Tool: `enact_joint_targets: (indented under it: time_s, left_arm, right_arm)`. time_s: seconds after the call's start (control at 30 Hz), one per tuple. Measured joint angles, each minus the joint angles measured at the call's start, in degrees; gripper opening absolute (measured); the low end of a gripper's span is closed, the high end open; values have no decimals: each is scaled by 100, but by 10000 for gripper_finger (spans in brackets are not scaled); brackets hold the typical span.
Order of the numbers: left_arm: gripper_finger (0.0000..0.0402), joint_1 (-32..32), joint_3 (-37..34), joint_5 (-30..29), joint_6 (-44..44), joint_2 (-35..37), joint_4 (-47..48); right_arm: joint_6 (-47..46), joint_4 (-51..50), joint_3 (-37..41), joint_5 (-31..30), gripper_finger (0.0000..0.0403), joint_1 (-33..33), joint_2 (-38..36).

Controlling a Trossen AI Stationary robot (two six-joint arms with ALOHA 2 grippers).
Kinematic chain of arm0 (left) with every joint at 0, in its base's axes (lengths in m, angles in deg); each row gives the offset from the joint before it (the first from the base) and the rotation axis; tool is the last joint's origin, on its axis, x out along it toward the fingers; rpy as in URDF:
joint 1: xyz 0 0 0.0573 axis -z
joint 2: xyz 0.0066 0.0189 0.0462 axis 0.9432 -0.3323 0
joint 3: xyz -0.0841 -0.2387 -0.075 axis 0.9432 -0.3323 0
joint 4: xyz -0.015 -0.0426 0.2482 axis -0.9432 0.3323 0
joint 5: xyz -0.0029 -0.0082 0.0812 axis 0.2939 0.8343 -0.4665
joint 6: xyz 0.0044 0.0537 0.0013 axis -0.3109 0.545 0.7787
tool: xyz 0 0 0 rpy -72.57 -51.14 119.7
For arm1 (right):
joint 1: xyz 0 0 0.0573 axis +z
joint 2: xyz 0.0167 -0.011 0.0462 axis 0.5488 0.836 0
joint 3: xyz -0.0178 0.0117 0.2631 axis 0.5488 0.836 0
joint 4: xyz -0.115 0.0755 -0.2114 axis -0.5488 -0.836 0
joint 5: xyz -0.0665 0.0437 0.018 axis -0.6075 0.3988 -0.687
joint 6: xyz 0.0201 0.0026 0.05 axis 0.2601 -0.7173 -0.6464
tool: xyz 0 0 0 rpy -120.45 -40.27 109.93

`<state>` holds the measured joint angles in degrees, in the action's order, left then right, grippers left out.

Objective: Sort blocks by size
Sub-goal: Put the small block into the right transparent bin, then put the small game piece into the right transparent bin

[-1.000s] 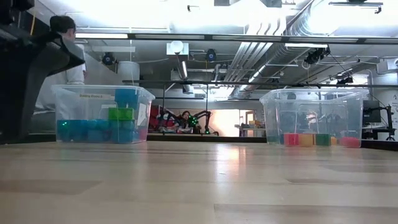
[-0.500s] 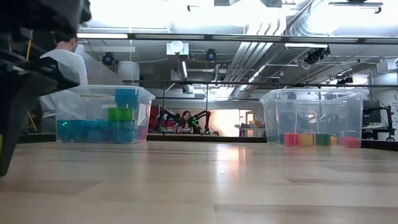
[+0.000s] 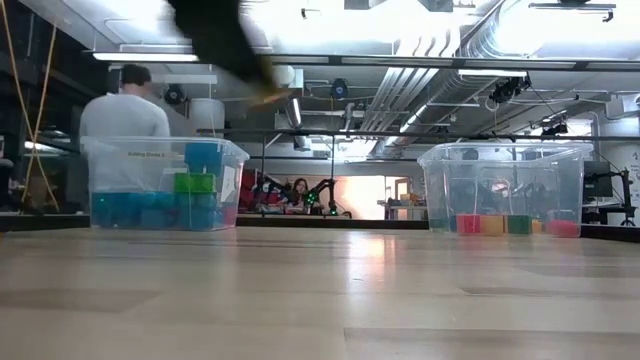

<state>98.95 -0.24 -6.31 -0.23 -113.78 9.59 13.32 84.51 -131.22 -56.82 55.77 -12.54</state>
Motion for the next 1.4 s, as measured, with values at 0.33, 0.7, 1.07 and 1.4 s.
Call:
enact_joint_targets:
  time_s: [0.33, 0.7, 1.07, 1.4]
  left_arm:
    - [94, -2898, 329, 1754, 868, -956, -4804]
    - [94, -4017, 2975, 3143, 1487, -2933, -4841]
    - [120, -4585, 4460, 3119, 2371, -4000, -5195]
    - [272, -4552, 4579, 3320, 2440, -3958, -4706]
  right_arm:
    - [2252, 1631, -1, -1492, 314, -577, -181]
    - [2612, 633, -2, -1110, 314, -1702, -420]
    - [2037, 132, -2, -635, 314, -2229, -444]
    - [2056, 125, -2, -669, 314, -2223, -444]
